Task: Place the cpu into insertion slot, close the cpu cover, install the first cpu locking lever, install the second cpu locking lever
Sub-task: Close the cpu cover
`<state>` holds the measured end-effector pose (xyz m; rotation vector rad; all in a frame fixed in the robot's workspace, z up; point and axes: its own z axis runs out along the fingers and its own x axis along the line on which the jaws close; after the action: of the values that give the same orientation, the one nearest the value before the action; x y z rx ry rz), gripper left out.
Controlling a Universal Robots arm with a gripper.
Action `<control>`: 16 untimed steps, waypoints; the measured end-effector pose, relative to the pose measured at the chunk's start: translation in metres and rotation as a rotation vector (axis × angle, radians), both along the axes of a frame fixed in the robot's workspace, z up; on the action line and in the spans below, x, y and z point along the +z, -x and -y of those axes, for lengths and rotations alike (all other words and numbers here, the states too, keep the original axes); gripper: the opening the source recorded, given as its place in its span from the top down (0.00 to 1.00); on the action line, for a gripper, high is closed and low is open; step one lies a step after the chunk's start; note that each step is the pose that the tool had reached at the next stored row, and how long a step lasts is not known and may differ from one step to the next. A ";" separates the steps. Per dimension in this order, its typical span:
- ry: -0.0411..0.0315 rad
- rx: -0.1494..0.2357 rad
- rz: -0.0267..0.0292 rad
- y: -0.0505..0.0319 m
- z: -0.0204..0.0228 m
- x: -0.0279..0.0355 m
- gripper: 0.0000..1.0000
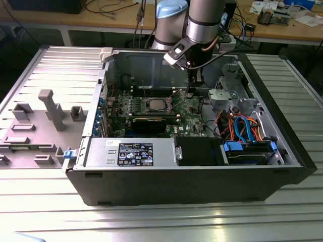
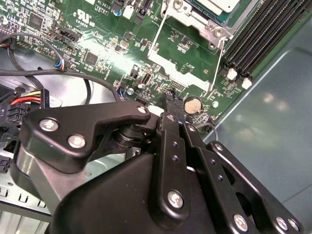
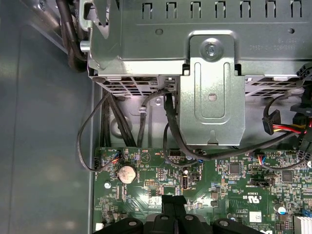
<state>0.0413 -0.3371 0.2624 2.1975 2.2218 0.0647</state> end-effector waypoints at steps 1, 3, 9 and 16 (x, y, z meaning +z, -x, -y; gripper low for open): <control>0.0000 0.000 0.0000 0.0000 0.0000 0.0000 0.89; 0.0000 0.000 0.0000 0.0000 0.0000 0.0000 0.89; -0.0001 0.000 -0.0003 -0.0016 0.0000 -0.0032 0.89; -0.0005 0.000 -0.0085 0.0007 0.0000 -0.0114 0.89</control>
<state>0.0406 -0.3371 0.2510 2.2021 2.2265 0.0560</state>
